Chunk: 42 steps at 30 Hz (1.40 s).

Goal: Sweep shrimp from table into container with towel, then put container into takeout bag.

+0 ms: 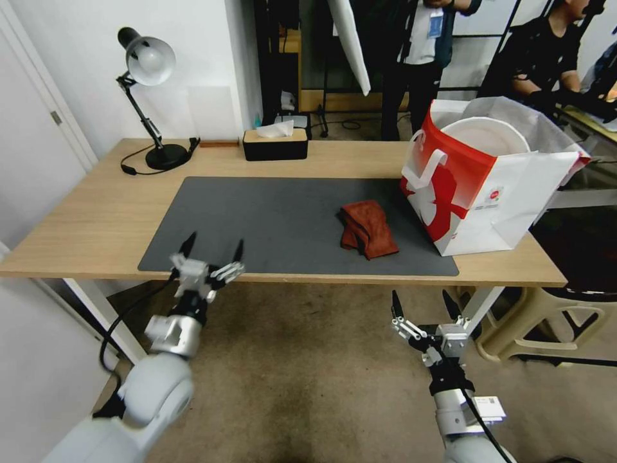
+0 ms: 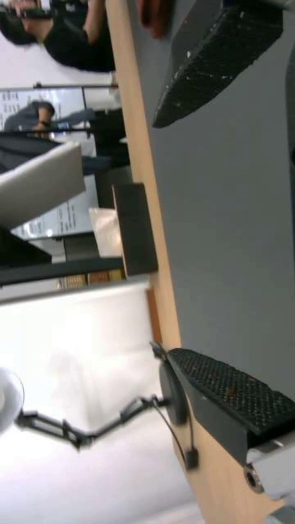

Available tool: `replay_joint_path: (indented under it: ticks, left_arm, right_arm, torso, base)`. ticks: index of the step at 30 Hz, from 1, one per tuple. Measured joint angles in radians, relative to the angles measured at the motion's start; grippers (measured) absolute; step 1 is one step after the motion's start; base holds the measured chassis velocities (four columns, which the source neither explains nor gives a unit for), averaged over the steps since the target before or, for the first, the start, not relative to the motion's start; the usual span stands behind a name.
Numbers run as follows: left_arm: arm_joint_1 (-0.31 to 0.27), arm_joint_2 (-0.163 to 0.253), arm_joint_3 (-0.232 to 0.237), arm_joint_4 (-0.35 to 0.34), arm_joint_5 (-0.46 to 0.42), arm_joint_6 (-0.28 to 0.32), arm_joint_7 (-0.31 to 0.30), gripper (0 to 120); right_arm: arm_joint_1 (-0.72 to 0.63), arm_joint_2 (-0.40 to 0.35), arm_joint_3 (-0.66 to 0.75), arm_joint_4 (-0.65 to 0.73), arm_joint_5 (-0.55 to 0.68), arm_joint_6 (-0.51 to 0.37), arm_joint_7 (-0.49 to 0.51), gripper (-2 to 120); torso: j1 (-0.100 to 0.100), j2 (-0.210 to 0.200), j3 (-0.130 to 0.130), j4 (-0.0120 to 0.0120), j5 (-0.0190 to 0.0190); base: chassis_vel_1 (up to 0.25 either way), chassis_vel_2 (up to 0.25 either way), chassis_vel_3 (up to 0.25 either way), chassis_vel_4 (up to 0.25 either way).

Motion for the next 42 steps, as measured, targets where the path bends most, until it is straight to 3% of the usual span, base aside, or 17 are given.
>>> replay_joint_path:
  ticks: [1,3,4,12,25,42]
  left_arm:
    - [0.000,0.000,0.000,0.000,0.000,0.000,0.000,100]
    - [0.098,-0.046,-0.041,0.002,0.061,-0.062,-0.016,100]
    - [0.119,-0.060,-0.041,0.010,0.072,-0.072,-0.024,100]
    - [0.170,-0.079,-0.047,0.030,0.079,-0.100,-0.027,100]
    - [0.203,-0.099,-0.039,0.039,0.093,-0.095,-0.046,100]
    - [0.201,-0.098,-0.037,0.041,0.093,-0.093,-0.047,100]
  right_arm:
    - [0.000,0.000,0.000,0.000,0.000,0.000,0.000,100]
    - [0.003,-0.010,0.011,0.014,0.044,-0.027,-0.029,100]
    - [-0.005,-0.009,0.020,0.020,0.058,-0.030,-0.038,100]
    - [-0.012,-0.001,0.026,0.027,0.095,-0.032,-0.054,100]
    - [-0.017,0.005,0.021,0.026,0.100,-0.037,-0.041,100]
    - [-0.017,0.005,0.021,0.026,0.098,-0.037,-0.040,100]
  torso:
    - [0.000,0.000,0.000,0.0000,0.0000]
    - [0.000,0.000,0.000,0.0001,-0.0002]
    - [0.000,0.000,0.000,0.0000,-0.0003]
    - [0.000,0.000,0.000,-0.0002,-0.0001]
    - [0.000,0.000,0.000,0.0000,-0.0002]
    - [0.000,0.000,0.000,-0.0001,-0.0002]
  base:
    - [0.000,0.000,0.000,0.000]
    - [0.000,0.000,0.000,0.000]
    - [0.000,0.000,0.000,0.000]
    - [0.000,0.000,0.000,0.000]
    - [0.000,0.000,0.000,0.000]
    - [0.000,0.000,0.000,0.000]
